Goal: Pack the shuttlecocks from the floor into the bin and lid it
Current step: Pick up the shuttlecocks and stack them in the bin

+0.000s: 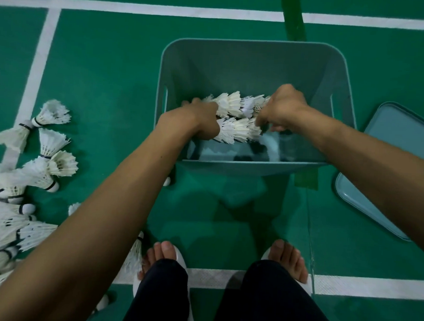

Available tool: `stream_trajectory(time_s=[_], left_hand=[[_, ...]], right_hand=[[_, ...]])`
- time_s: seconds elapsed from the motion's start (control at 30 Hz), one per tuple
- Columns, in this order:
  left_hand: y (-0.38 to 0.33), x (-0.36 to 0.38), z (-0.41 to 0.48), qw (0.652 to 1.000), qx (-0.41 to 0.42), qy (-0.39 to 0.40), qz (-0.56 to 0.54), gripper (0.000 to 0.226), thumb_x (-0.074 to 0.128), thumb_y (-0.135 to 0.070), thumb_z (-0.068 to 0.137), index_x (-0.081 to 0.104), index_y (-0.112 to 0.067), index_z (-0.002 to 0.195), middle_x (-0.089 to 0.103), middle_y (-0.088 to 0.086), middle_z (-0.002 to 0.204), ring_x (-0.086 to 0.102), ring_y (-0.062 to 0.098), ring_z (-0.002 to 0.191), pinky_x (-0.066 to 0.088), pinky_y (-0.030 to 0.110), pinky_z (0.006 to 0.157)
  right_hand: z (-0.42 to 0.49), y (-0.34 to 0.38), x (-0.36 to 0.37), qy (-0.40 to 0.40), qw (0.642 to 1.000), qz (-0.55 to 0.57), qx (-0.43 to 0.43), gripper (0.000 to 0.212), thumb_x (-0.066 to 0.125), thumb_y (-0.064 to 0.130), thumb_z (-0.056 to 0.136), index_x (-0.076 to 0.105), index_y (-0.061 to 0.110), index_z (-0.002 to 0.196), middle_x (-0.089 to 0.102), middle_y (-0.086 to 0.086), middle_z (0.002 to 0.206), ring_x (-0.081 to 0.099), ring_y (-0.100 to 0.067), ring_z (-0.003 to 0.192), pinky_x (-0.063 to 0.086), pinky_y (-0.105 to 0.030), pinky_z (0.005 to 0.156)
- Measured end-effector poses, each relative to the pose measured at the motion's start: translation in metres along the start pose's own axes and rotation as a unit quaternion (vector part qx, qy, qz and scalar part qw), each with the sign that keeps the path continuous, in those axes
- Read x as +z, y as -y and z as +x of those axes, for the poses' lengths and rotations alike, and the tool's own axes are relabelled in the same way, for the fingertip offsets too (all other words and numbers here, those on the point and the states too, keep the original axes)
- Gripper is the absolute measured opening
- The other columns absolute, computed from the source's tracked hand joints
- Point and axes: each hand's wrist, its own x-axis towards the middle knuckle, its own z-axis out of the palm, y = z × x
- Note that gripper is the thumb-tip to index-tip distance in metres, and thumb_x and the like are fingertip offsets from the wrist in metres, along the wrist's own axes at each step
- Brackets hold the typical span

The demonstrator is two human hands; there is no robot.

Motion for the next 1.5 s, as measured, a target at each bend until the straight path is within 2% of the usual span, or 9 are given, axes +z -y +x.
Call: stream_trajectory(time_s=[0.13, 0.23, 0.33, 0.57, 0.8, 0.97, 1.17, 1.33, 1.5], left_hand=[[0.012, -0.024, -0.048, 0.968, 0.093, -0.2, -0.122, 0.044, 0.054, -0.022, 0.098, 0.053, -0.017, 0.142, 0.051, 0.017, 0.142, 0.047, 0.035, 0.133, 0.039, 0.044, 0.111], [0.03, -0.021, -0.101, 0.87, 0.138, -0.402, -0.249, 0.033, 0.058, -0.024, 0.096, 0.063, -0.016, 0.127, 0.064, 0.0, 0.127, 0.056, 0.015, 0.12, 0.042, 0.029, 0.103], [0.071, 0.026, -0.127, 0.79, -0.007, -0.527, -0.313, 0.03, 0.058, -0.03, 0.091, 0.065, -0.015, 0.116, 0.064, -0.006, 0.114, 0.055, 0.011, 0.111, 0.041, 0.025, 0.097], [0.17, 0.181, -0.163, 0.795, -0.307, -0.345, -0.393, 0.014, 0.064, -0.016, 0.09, 0.073, -0.01, 0.099, 0.069, 0.004, 0.09, 0.068, 0.029, 0.092, 0.047, 0.031, 0.078], [0.167, 0.239, -0.208, 0.676, -0.352, -0.49, -0.423, 0.044, 0.055, -0.012, 0.077, 0.05, -0.01, 0.121, 0.042, 0.004, 0.124, 0.05, 0.022, 0.102, 0.051, 0.041, 0.088], [0.152, 0.257, -0.219, 0.779, -0.249, -0.445, -0.365, 0.064, 0.062, -0.008, 0.067, 0.05, -0.016, 0.129, 0.037, 0.005, 0.141, 0.049, 0.014, 0.119, 0.057, 0.039, 0.081], [0.127, 0.262, -0.185, 0.911, -0.209, -0.267, -0.234, 0.084, 0.072, -0.022, 0.076, 0.034, -0.031, 0.151, 0.013, -0.004, 0.167, 0.042, 0.027, 0.134, 0.056, 0.043, 0.08], [0.127, 0.256, -0.158, 0.894, -0.239, -0.311, -0.218, 0.059, 0.073, -0.036, 0.09, 0.046, -0.022, 0.141, 0.021, 0.008, 0.164, 0.039, 0.037, 0.14, 0.056, 0.05, 0.088], [0.131, 0.244, -0.139, 0.888, -0.231, -0.351, -0.187, 0.048, 0.075, -0.049, 0.087, 0.056, -0.024, 0.123, 0.035, 0.01, 0.151, 0.06, 0.036, 0.114, 0.055, 0.041, 0.064]], right_hand=[[-0.037, 0.014, -0.028, -0.142, 0.986, -0.019, -0.09, 0.009, 0.078, 0.015, 0.077, 0.072, 0.01, 0.082, 0.073, -0.007, 0.086, 0.071, -0.023, 0.084, 0.057, -0.032, 0.077], [-0.096, 0.04, -0.028, -0.168, 0.955, 0.098, -0.225, 0.016, 0.072, 0.012, 0.078, 0.065, 0.018, 0.066, 0.067, 0.007, 0.067, 0.065, -0.003, 0.066, 0.055, -0.022, 0.068], [-0.156, 0.071, 0.009, -0.127, 0.903, 0.206, -0.356, 0.01, 0.074, 0.017, 0.076, 0.066, 0.016, 0.07, 0.067, 0.007, 0.065, 0.064, -0.007, 0.061, 0.057, -0.027, 0.063], [-0.185, 0.084, 0.158, 0.161, 0.875, 0.063, -0.453, 0.016, 0.075, 0.019, 0.077, 0.064, 0.014, 0.088, 0.071, 0.005, 0.076, 0.066, -0.014, 0.068, 0.057, -0.041, 0.07], [-0.204, 0.074, 0.237, 0.226, 0.8, -0.277, -0.482, 0.086, 0.078, 0.073, 0.064, 0.051, 0.016, 0.123, 0.063, -0.001, 0.093, 0.061, -0.026, 0.084, 0.055, -0.039, 0.071], [-0.189, 0.077, 0.247, 0.228, 0.833, -0.21, -0.458, 0.041, 0.076, 0.01, 0.078, 0.063, 0.012, 0.116, 0.066, 0.0, 0.094, 0.064, -0.023, 0.085, 0.057, -0.038, 0.075], [-0.14, 0.061, 0.223, 0.227, 0.935, -0.057, -0.268, 0.008, 0.07, 0.002, 0.077, 0.075, -0.003, 0.082, 0.071, -0.013, 0.072, 0.055, -0.018, 0.058, 0.045, -0.026, 0.055], [-0.129, 0.039, 0.218, 0.17, 0.978, -0.042, -0.116, 0.019, 0.069, 0.024, 0.083, 0.07, 0.004, 0.086, 0.07, -0.009, 0.078, 0.073, -0.03, 0.075, 0.063, -0.039, 0.073], [-0.148, 0.023, 0.219, 0.017, 0.978, -0.025, -0.208, 0.036, 0.056, 0.023, 0.097, 0.054, -0.002, 0.122, 0.066, -0.025, 0.109, 0.064, -0.043, 0.099, 0.05, -0.043, 0.08]])
